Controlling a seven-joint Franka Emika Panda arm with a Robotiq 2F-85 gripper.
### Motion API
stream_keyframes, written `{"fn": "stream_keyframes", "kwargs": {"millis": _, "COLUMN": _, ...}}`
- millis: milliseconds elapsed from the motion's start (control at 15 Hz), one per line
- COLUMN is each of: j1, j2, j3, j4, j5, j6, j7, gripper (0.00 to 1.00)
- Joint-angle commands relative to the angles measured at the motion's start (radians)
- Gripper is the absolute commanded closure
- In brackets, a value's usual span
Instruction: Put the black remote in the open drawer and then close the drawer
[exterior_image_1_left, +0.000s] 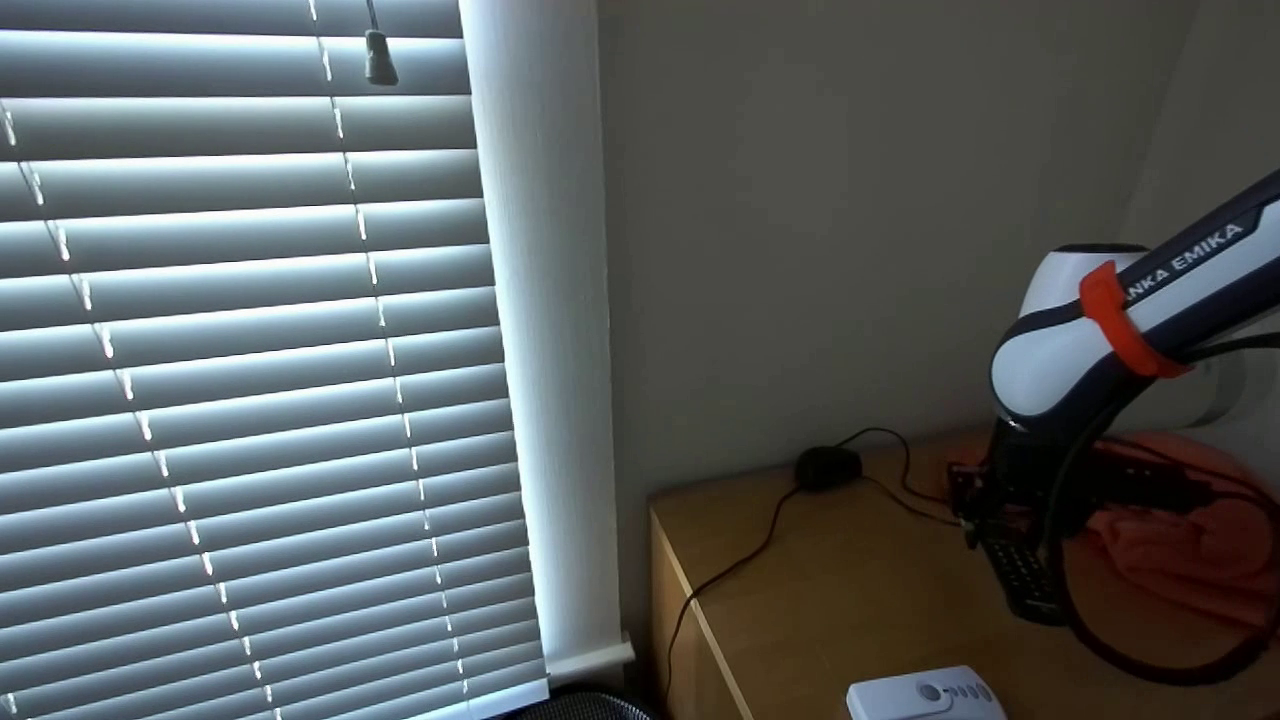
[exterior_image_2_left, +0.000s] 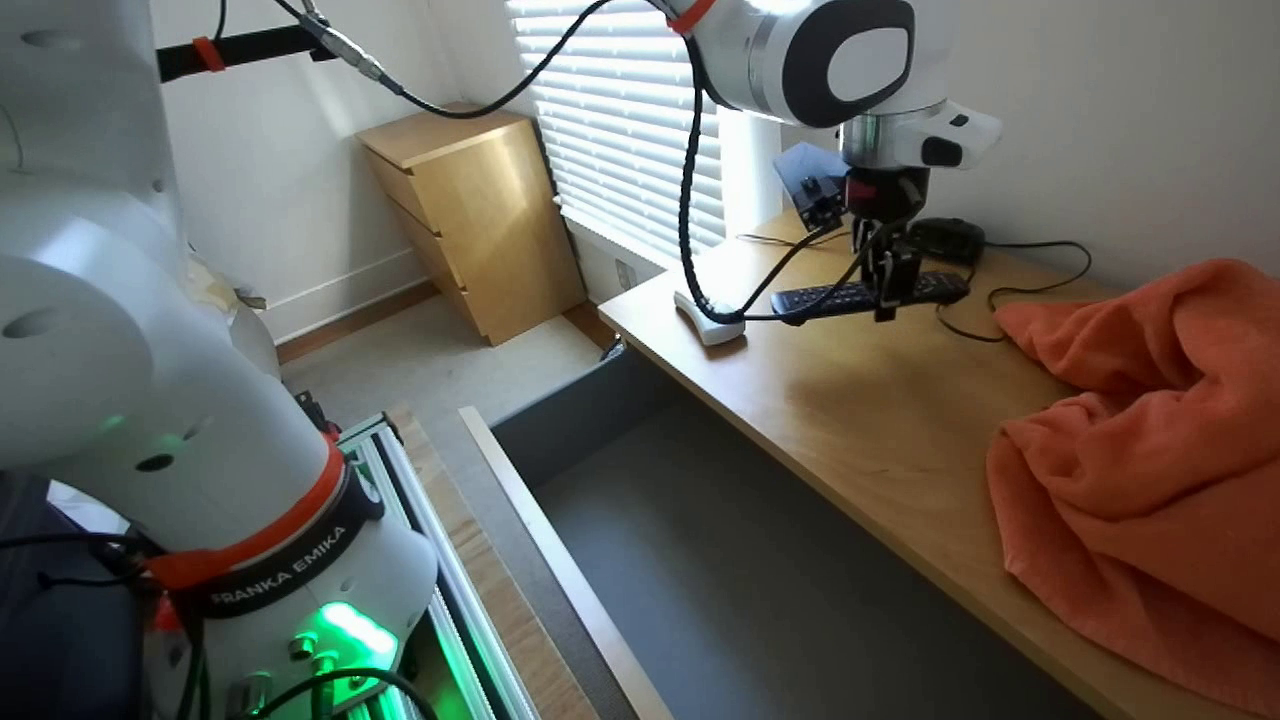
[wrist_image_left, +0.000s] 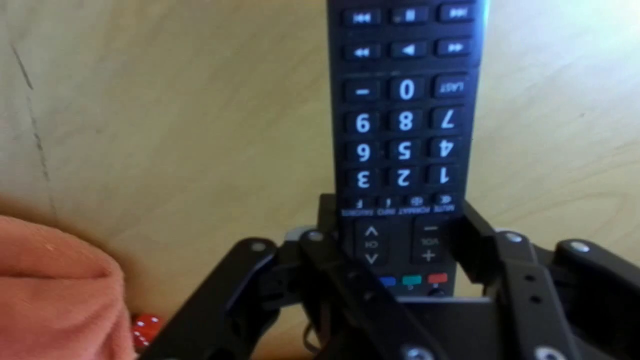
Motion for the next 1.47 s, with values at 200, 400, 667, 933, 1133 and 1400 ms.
{"fn": "stream_keyframes", "kwargs": {"millis": 200, "j1": -0.023, "j2": -0.222, "j3": -0.022, "j4": -0.310, "j5": 0.131, "j6": 0.078, "j7": 0.165, "gripper": 0.69}}
{"fn": "stream_keyframes", "kwargs": {"millis": 400, "j1": -0.029, "j2": -0.275, "j3": -0.041, "j4": -0.412, "j5": 0.135, "j6": 0.140, "j7": 0.264, "gripper": 0.69}}
{"fn": "stream_keyframes", "kwargs": {"millis": 667, "j1": -0.047, "j2": -0.248, "j3": -0.029, "j4": -0.397, "j5": 0.122, "j6": 0.135, "j7": 0.263, "gripper": 0.44}}
{"fn": "stream_keyframes", "kwargs": {"millis": 933, "j1": -0.049, "j2": -0.258, "j3": -0.028, "j4": -0.407, "j5": 0.123, "j6": 0.136, "j7": 0.275, "gripper": 0.69}}
{"fn": "stream_keyframes", "kwargs": {"millis": 1133, "j1": -0.055, "j2": -0.287, "j3": -0.047, "j4": -0.472, "j5": 0.123, "j6": 0.177, "j7": 0.318, "gripper": 0.69}}
{"fn": "stream_keyframes", "kwargs": {"millis": 1400, "j1": -0.069, "j2": -0.317, "j3": -0.086, "j4": -0.591, "j5": 0.114, "j6": 0.288, "j7": 0.404, "gripper": 0.69}}
